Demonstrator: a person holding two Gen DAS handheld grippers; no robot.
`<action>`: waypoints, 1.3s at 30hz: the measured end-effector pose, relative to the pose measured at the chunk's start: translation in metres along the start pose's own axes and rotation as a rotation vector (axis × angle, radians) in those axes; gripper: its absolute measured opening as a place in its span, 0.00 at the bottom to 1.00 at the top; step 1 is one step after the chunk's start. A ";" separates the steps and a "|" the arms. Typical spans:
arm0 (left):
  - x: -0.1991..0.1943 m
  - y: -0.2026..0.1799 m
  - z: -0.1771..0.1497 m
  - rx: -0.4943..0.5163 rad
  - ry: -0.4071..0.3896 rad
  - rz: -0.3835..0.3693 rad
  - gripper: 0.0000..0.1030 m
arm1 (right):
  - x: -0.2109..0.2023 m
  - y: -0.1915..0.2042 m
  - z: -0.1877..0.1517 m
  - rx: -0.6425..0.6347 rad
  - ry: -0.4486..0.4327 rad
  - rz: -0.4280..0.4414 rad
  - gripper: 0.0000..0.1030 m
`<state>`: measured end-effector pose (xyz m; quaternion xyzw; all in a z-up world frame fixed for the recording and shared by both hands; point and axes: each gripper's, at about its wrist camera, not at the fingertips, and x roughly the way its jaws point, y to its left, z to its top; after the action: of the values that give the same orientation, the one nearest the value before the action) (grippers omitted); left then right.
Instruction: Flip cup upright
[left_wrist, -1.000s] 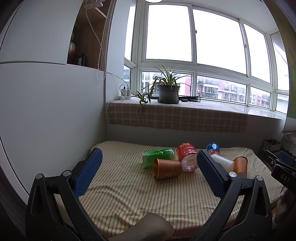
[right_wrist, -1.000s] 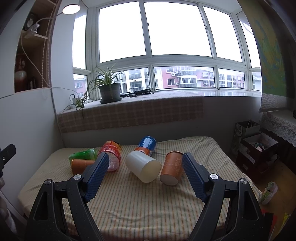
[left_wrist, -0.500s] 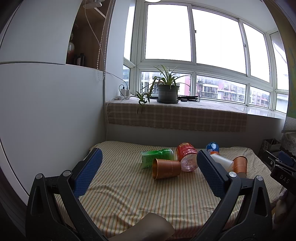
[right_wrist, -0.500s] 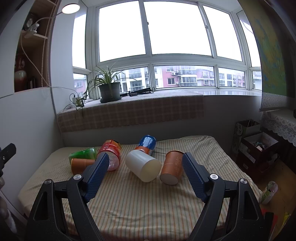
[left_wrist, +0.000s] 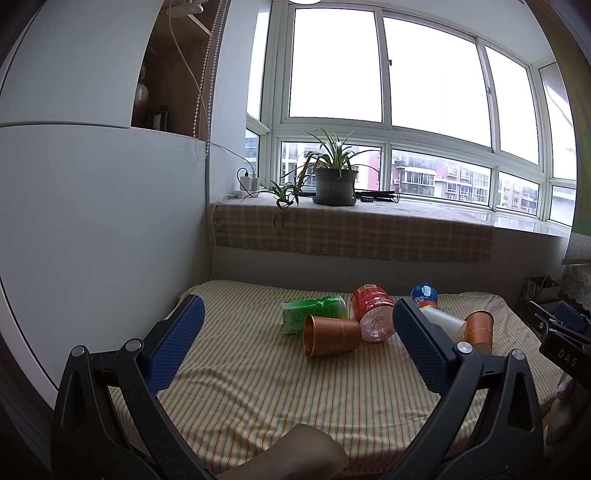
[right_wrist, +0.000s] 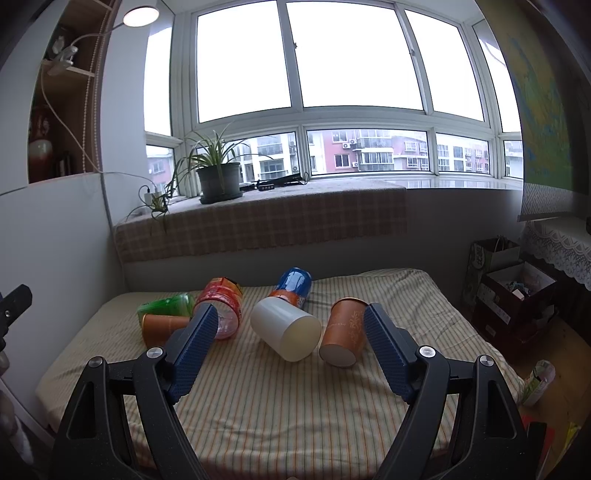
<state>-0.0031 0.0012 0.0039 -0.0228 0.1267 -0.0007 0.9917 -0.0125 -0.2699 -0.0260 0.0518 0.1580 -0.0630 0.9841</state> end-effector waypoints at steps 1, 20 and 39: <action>0.000 0.000 0.000 0.000 0.000 0.000 1.00 | 0.000 0.000 0.000 0.000 0.000 0.000 0.79; 0.008 -0.006 -0.004 0.001 0.013 -0.007 1.00 | 0.007 -0.002 0.000 0.006 0.015 -0.001 0.79; 0.034 -0.011 -0.008 0.004 0.058 -0.006 1.00 | 0.033 -0.010 -0.001 0.008 0.052 -0.021 0.79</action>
<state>0.0282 -0.0101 -0.0118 -0.0209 0.1554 -0.0044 0.9876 0.0165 -0.2832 -0.0380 0.0558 0.1837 -0.0724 0.9787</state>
